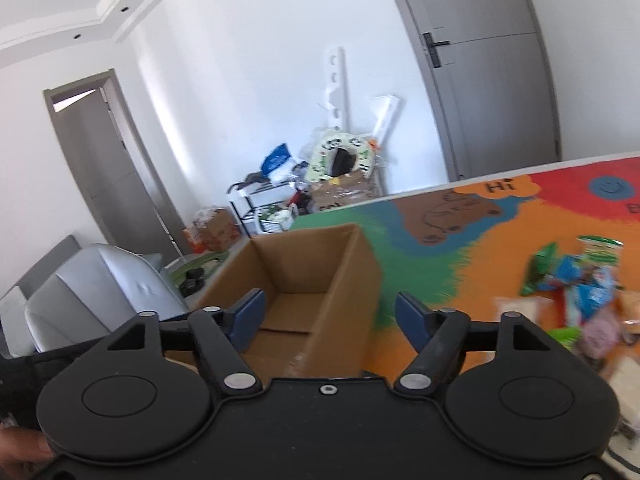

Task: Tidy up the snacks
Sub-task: 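Move both tools back over the snack pile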

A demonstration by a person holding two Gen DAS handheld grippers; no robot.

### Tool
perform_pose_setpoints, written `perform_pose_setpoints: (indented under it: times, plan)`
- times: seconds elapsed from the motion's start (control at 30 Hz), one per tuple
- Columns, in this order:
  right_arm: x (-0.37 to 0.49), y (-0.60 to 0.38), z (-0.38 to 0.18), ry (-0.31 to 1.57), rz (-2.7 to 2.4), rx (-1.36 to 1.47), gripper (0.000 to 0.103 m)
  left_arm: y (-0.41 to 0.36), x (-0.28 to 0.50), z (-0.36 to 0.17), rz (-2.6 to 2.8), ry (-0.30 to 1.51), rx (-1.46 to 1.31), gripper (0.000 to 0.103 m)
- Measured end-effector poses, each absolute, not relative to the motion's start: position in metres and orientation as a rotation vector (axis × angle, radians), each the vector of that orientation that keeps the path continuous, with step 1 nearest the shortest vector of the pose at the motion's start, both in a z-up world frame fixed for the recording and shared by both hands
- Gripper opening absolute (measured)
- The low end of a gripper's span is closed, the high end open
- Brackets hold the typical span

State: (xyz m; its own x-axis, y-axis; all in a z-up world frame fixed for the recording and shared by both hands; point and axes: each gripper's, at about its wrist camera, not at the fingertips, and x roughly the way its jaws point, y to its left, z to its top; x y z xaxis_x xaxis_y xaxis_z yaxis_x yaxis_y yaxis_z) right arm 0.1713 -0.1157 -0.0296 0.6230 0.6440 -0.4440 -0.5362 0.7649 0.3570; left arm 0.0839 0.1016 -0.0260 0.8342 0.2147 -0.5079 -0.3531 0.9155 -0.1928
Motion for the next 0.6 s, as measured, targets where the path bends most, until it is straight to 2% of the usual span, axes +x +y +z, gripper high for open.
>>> perform_pose_setpoints:
  times: [0.13, 0.3, 0.47, 0.6]
  plan:
    - [0.170, -0.139, -0.033, 0.599, 0.639, 0.205, 0.083, 0.088, 0.082, -0.023, 0.280, 0.501, -0.279, 0.092]
    - [0.164, -0.167, -0.034, 0.577, 0.589, 0.204, 0.097, 0.070, 0.082, -0.019, 0.278, 0.493, -0.262, 0.097]
    - [0.163, -0.198, -0.033, 0.572, 0.547, 0.207, 0.102, 0.050, 0.084, -0.015, 0.243, 0.497, -0.257, 0.099]
    - [0.166, -0.222, -0.032, 0.566, 0.503, 0.221, 0.103, 0.034, 0.086, -0.015, 0.199, 0.501, -0.256, 0.099]
